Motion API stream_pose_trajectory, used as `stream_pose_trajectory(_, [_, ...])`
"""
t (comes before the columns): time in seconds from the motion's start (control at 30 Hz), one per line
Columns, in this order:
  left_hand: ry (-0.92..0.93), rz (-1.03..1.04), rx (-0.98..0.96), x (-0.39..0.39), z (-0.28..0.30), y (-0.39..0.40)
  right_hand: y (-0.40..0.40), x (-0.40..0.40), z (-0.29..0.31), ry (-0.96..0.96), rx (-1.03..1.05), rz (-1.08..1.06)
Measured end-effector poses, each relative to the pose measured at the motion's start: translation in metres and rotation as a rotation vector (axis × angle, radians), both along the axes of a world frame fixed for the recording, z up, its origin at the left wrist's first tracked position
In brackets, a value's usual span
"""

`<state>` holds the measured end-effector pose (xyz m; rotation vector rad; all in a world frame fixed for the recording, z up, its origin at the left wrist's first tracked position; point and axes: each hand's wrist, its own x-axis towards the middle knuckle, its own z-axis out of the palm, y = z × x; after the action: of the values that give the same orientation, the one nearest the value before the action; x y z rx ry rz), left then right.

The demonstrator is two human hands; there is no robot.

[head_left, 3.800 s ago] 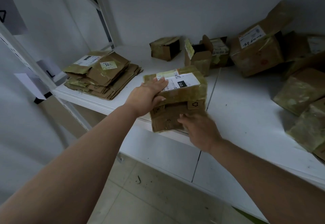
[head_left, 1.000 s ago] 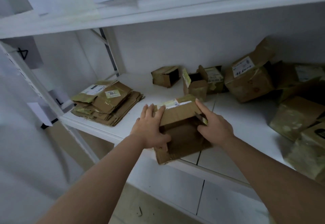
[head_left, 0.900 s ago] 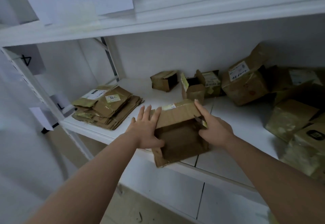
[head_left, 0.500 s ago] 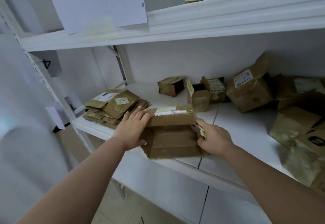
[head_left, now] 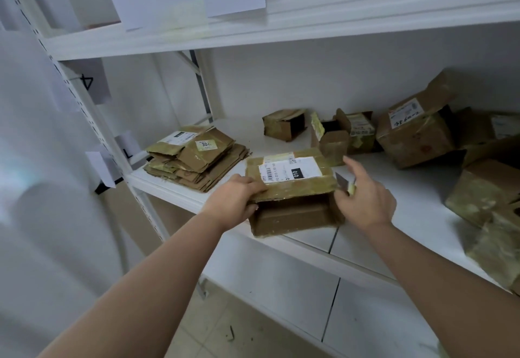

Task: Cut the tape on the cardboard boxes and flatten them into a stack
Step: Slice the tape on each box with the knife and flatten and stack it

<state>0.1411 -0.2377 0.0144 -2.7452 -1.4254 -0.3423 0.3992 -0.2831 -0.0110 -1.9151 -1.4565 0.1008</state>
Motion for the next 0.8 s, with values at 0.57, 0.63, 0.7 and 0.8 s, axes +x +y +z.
stream_pose_trajectory(0.57, [-0.724, 0.363, -0.377, -0.019, -0.011, 0.044, 0.008, -0.017, 0.014, -0.213, -0.110, -0.201])
stream_pose_trajectory(0.63, [-0.763, 0.358, -0.552, -0.014, -0.021, 0.048, 0.009, -0.014, 0.014, -0.211, -0.127, -0.231])
stream_pose_trajectory(0.7, [-0.766, 0.260, -0.583, -0.004, -0.025, 0.049, 0.010, -0.010, 0.013, -0.205, -0.137, -0.250])
stream_pose_trajectory(0.8, [-0.913, 0.129, -0.581, 0.014, -0.019, 0.051, 0.015, -0.005, 0.016, -0.178, -0.158, -0.283])
